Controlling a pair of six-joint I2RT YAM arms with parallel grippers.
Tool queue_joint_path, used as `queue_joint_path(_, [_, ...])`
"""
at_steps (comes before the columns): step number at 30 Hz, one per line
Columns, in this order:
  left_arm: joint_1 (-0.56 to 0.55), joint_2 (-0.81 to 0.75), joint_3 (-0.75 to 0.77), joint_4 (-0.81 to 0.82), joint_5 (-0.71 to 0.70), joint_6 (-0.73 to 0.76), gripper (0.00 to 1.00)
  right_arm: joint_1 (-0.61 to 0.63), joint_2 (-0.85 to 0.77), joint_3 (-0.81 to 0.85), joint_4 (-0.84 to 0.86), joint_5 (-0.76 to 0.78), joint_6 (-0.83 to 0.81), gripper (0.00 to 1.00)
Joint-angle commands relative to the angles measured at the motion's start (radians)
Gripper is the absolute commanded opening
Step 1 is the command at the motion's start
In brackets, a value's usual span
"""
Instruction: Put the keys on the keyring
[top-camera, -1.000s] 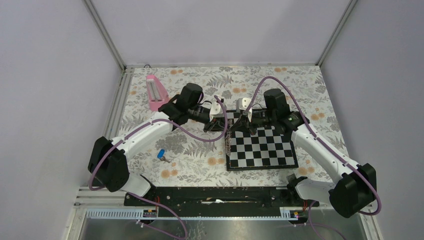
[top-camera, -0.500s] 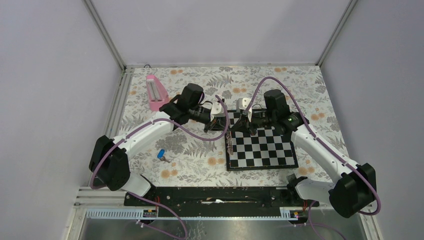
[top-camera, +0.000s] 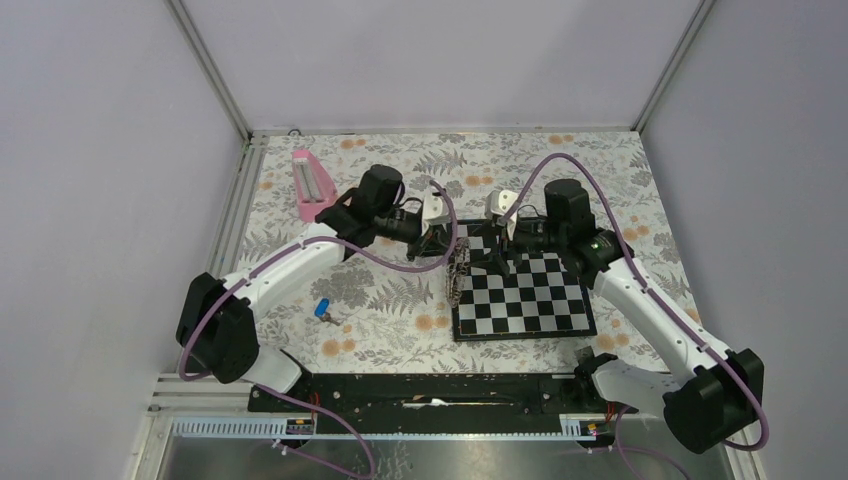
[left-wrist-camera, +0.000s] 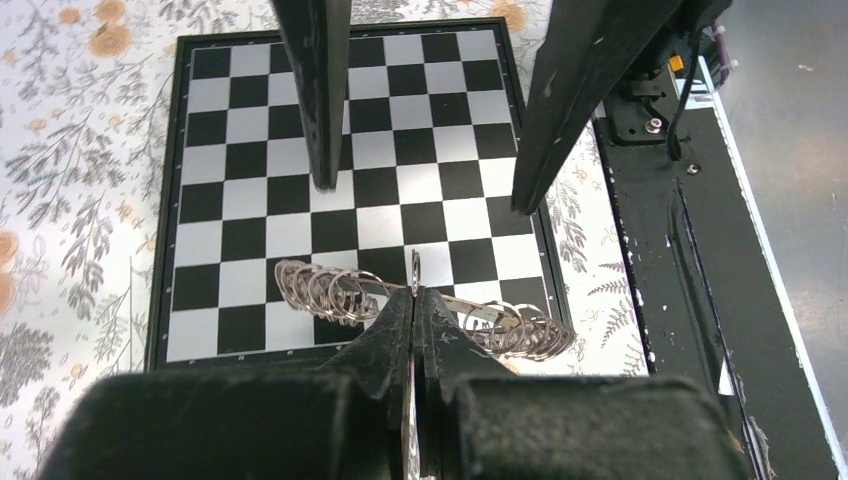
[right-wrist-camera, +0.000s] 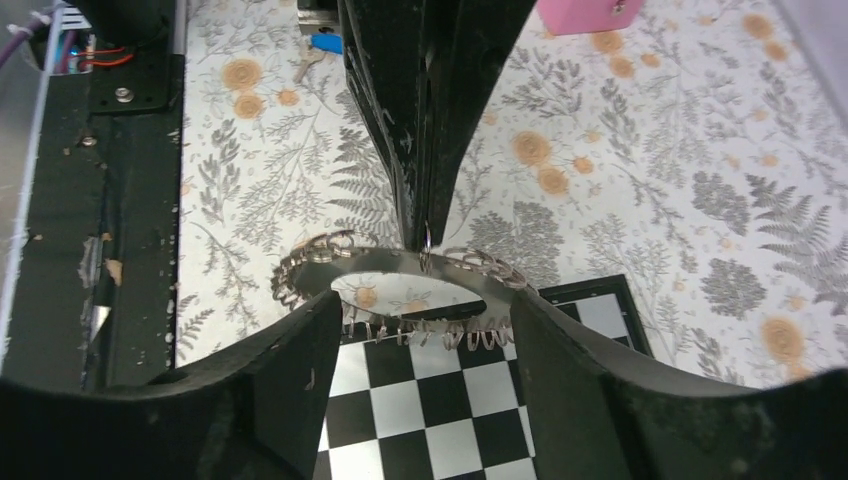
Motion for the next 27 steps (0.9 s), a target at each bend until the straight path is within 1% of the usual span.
queue_joint_path(1, [0.047, -0.074, -0.004, 0.086, -0.026, -0.090, 0.00, -0.017, -0.033, 0.001, 0.020, 0.052, 0.016, 0.74])
queue_joint_path(5, [0.107, -0.098, -0.016, 0.106, -0.011, -0.157, 0.00, -0.017, -0.028, 0.014, 0.013, 0.078, 0.025, 0.84])
queue_joint_path(6, [0.122, -0.104, -0.018, 0.112, -0.008, -0.173, 0.00, -0.017, -0.024, 0.018, 0.013, 0.082, 0.036, 0.88])
queue_joint_path(7, [0.136, -0.107, -0.021, 0.120, -0.005, -0.195, 0.00, -0.017, -0.019, 0.022, 0.014, 0.084, 0.045, 0.96])
queue_joint_path(8, [0.152, -0.109, -0.020, 0.123, -0.003, -0.214, 0.00, -0.018, -0.015, 0.025, 0.015, 0.079, 0.061, 0.99])
queue_joint_path(13, [0.241, -0.120, -0.016, 0.151, 0.032, -0.302, 0.00, -0.017, 0.017, 0.036, 0.037, 0.028, 0.107, 0.99])
queue_joint_path(17, [0.309, -0.146, -0.043, 0.223, 0.048, -0.355, 0.00, -0.016, 0.077, 0.075, 0.041, -0.003, 0.173, 1.00])
queue_joint_path(21, [0.350, -0.155, -0.026, 0.236, -0.033, -0.387, 0.00, 0.022, 0.136, 0.089, 0.072, 0.043, 0.200, 0.99])
queue_joint_path(27, [0.416, -0.148, 0.037, 0.269, -0.239, -0.455, 0.00, 0.180, 0.223, 0.107, 0.073, 0.156, 0.122, 0.94])
